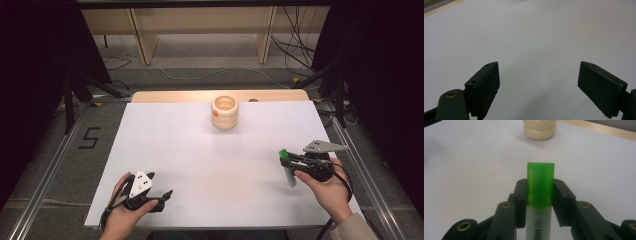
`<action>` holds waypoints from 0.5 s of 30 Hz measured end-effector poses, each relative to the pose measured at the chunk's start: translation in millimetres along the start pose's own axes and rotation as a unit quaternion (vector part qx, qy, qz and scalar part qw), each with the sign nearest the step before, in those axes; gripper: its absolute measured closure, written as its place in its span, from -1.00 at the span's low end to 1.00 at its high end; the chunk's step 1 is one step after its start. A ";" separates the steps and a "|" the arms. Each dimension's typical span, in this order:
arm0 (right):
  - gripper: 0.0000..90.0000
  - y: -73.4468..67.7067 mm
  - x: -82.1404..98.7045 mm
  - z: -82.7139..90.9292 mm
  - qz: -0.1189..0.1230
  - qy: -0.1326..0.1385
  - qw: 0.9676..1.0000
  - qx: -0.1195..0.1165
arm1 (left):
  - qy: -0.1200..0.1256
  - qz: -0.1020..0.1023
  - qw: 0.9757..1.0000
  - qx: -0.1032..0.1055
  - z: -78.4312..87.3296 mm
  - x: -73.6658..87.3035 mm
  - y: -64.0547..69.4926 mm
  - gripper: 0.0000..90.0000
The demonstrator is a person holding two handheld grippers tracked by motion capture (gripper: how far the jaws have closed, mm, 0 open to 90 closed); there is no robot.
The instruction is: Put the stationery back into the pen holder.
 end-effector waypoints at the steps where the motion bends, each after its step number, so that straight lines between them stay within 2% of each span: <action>1: 0.49 0.5 -0.6 -0.3 0.001 0.004 1.000 0.002 | 0.000 0.000 1.000 0.000 0.0 0.0 0.0 -0.61; 15: 0.49 6.9 -9.5 -2.2 -0.004 0.063 0.998 0.019 | -0.001 -0.004 1.000 0.000 -0.9 -0.3 1.0 -0.61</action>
Point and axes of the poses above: each handheld gripper's, and its own axes: z roughly backward along the jaws, x roughly out of its underside, y roughly to its right, the point moved 4 cm from there along -z, roughly forward along the jaws, and after that the axes turned 7 degrees about x, right-handed, at the moved point
